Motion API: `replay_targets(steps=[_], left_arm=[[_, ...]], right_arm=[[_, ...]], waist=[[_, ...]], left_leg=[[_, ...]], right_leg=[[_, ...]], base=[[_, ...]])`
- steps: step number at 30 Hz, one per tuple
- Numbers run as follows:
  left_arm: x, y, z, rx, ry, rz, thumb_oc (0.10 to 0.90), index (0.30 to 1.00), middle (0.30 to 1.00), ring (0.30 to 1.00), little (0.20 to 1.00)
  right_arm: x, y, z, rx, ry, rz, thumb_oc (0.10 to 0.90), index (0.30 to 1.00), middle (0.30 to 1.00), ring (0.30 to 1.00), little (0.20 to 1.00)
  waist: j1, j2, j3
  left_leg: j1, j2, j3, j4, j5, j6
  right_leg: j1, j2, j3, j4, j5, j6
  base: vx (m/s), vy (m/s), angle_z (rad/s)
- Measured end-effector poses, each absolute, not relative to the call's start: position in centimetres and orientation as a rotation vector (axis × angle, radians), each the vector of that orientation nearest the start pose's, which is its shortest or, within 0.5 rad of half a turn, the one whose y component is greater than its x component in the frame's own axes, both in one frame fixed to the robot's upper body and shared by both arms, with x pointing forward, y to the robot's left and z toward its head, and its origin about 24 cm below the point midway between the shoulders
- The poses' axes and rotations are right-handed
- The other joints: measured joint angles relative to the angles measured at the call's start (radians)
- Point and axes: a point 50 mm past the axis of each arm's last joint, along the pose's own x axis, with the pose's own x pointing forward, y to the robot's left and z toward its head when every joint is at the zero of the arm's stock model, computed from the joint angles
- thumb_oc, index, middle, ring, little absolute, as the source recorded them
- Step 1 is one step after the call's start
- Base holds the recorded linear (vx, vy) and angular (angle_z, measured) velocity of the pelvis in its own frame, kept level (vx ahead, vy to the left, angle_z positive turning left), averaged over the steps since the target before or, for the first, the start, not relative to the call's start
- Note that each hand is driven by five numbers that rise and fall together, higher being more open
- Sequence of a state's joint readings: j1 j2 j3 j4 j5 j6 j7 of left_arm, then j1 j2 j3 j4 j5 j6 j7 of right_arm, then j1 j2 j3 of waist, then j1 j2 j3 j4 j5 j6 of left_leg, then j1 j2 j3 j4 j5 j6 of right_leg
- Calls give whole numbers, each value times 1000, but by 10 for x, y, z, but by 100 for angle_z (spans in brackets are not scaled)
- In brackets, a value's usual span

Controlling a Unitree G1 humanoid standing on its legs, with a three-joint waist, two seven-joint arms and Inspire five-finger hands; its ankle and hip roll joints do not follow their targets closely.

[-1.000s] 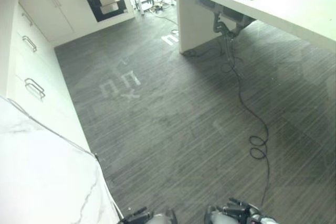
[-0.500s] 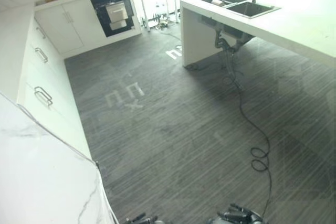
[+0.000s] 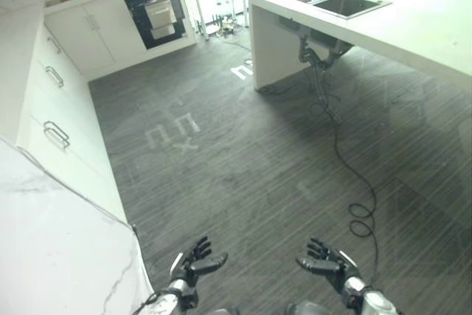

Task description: Place the dishes in the dishwasher.

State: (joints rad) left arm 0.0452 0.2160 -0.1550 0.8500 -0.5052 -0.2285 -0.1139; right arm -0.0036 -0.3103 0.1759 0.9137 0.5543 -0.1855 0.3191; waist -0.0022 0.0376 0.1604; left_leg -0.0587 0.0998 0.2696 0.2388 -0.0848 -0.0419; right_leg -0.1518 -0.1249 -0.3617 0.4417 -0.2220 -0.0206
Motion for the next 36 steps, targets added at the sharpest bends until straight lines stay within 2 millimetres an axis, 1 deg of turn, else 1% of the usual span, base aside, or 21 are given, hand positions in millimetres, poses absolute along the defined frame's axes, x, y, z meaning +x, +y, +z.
replay_targets(steps=[3, 5, 6, 7, 11, 13, 14, 16, 18, 19, 20, 23, 25, 27, 29, 30, 31, 32, 33, 34, 36], left_arm=[[163, 205, -117, -219, 651, 92, 800, 900, 900, 900, 900], [162, 209, -119, -211, 657, 106, 800, 900, 900, 900, 900], [162, 209, -119, -211, 657, 106, 800, 900, 900, 900, 900], [152, 209, -123, -222, 682, 115, 800, 900, 900, 900, 900], [133, 210, -130, -229, 726, 135, 800, 900, 900, 900, 900], [141, 212, -127, -241, 699, 137, 800, 900, 900, 900, 900], [140, 214, -128, -266, 700, 155, 800, 900, 900, 900, 900], [136, 215, -130, -284, 708, 179, 800, 900, 900, 900, 900], [144, 211, -129, -304, 697, 188, 800, 900, 900, 900, 900], [144, 207, -130, -307, 699, 179, 800, 900, 900, 900, 900], [151, 215, -128, -276, 700, 176, 800, 900, 900, 900, 900], [161, 214, -121, -247, 663, 128, 800, 900, 900, 900, 900], [160, 210, -120, -244, 661, 114, 800, 900, 900, 900, 900], [165, 204, -120, -236, 659, 95, 800, 900, 900, 900, 900], [168, 207, -116, -238, 636, 107, 800, 900, 900, 900, 900], [169, 210, -115, -232, 630, 112, 800, 900, 900, 900, 900], [173, 217, -110, -217, 609, 111, 800, 900, 900, 900, 900], [183, 225, -103, -190, 577, 100, 800, 900, 900, 900, 900], [183, 228, -104, -190, 590, 120, 800, 900, 900, 900, 900], [174, 223, -113, -206, 638, 134, 800, 900, 900, 900, 900], [134, 200, -136, -259, 772, 122, 800, 900, 900, 900, 900]], right_arm=[[170, -228, -111, 225, 672, 66, 800, 900, 900, 900, 900], [171, -228, -111, 231, 671, 63, 800, 900, 900, 900, 900], [172, -228, -110, 232, 668, 63, 800, 900, 900, 900, 900], [176, -228, -109, 239, 658, 59, 800, 900, 900, 900, 900], [184, -227, -105, 231, 636, 71, 800, 900, 900, 900, 900], [182, -224, -107, 225, 653, 68, 800, 900, 900, 900, 900], [178, -223, -110, 223, 674, 70, 800, 900, 900, 900, 900], [178, -226, -111, 216, 679, 50, 800, 900, 900, 900, 900], [184, -231, -108, 211, 671, 20, 800, 900, 900, 900, 900], [178, -233, -110, 208, 678, 1, 800, 900, 900, 900, 900], [172, -223, -116, 240, 691, -18, 800, 900, 900, 900, 900], [166, -218, -111, 235, 651, 7, 800, 900, 900, 900, 900], [168, -218, -109, 226, 639, 8, 800, 900, 900, 900, 900], [168, -220, -111, 212, 657, 2, 800, 900, 900, 900, 900], [167, -218, -111, 191, 667, 33, 800, 900, 900, 900, 900], [169, -218, -109, 189, 656, 37, 800, 900, 900, 900, 900], [170, -218, -109, 192, 649, 38, 800, 900, 900, 900, 900], [171, -218, -108, 200, 644, 30, 800, 900, 900, 900, 900], [170, -221, -109, 202, 655, 14, 800, 900, 900, 900, 900], [165, -229, -110, 199, 664, -15, 800, 900, 900, 900, 900], [154, -246, -113, 185, 700, -74, 800, 900, 900, 900, 900]], waist=[[3, -14, 26], [10, -77, 61], [11, -79, 65], [31, -78, 90], [35, -5, 120], [54, 26, 130], [60, 10, 138], [63, -20, 135], [77, -28, 117], [56, 32, 85], [53, -23, 90], [36, -42, 61], [6, -9, 57], [-27, 83, 59], [-26, 99, 68], [-44, 73, 77], [-63, 39, 72], [-81, -18, 78], [-77, -74, 86], [-90, -74, 86], [-95, 8, 79]], left_leg=[[27, -4, 2, -18, 18, -7], [23, -37, -9, 15, 121, -52], [0, -30, -17, 55, 129, -55], [-84, -64, -111, 170, 70, -41], [-149, -81, -101, -73, 104, -31], [-287, 16, -55, -71, 148, -32], [-315, 40, -26, -42, 150, -23], [-275, -11, -1, 28, 98, 46], [-214, -148, -29, 21, 98, 128], [-113, -165, -55, -83, 125, 267], [-77, -202, -45, -57, 102, 278], [-18, -252, -63, 42, -61, 294], [15, -288, -76, 74, -115, 289], [42, -258, -118, 38, -112, 266], [108, -241, -163, -8, -127, 71], [133, -239, -185, -18, -132, 13], [144, -230, -165, 1, -230, 72], [163, -274, -183, 0, -244, 180], [202, -326, -180, -2, -258, 187], [252, -345, -195, -28, -282, 151], [361, -346, -199, -6, -267, 79]], right_leg=[[-2, 0, 14, 30, -28, -10], [-10, -20, 82, 58, -65, -40], [-2, -17, 83, 47, -63, -42], [36, 9, 110, 7, -33, -41], [113, 114, 134, -109, 9, -34], [125, 148, 84, -87, -49, 43], [162, 160, 94, -90, -76, 34], [253, 158, 134, -169, -57, 10], [309, 151, 161, -222, -56, 10], [330, 207, 118, -124, -75, 37], [308, 154, 117, 21, -88, 49], [94, -34, 87, 600, 21, 71], [-34, -120, 139, 783, 86, 85], [-149, -21, 146, 624, 37, 51], [-233, 119, 108, 343, 39, 25], [-227, 176, 56, 63, 49, 14], [-248, 172, -21, -125, 65, 39], [-339, 131, -26, -152, 75, 57], [-414, 81, -15, -126, 99, 30], [-455, 69, -21, -95, 127, -16], [-383, 152, -72, -15, 134, -153]], base=[[122, -134, -11], [212, -71, 0], [358, 156, -27], [321, 239, -46], [348, 252, -51], [462, 281, -14], [551, 518, -25], [459, 496, -33], [495, 468, -35], [458, 581, 18], [344, 532, 29], [327, 357, 23], [193, 141, 20], [282, -91, 53], [534, -172, 51], [499, -120, 76], [482, -81, 126], [432, -73, 109], [485, -88, 89], [561, -131, 39], [614, -172, -30]])
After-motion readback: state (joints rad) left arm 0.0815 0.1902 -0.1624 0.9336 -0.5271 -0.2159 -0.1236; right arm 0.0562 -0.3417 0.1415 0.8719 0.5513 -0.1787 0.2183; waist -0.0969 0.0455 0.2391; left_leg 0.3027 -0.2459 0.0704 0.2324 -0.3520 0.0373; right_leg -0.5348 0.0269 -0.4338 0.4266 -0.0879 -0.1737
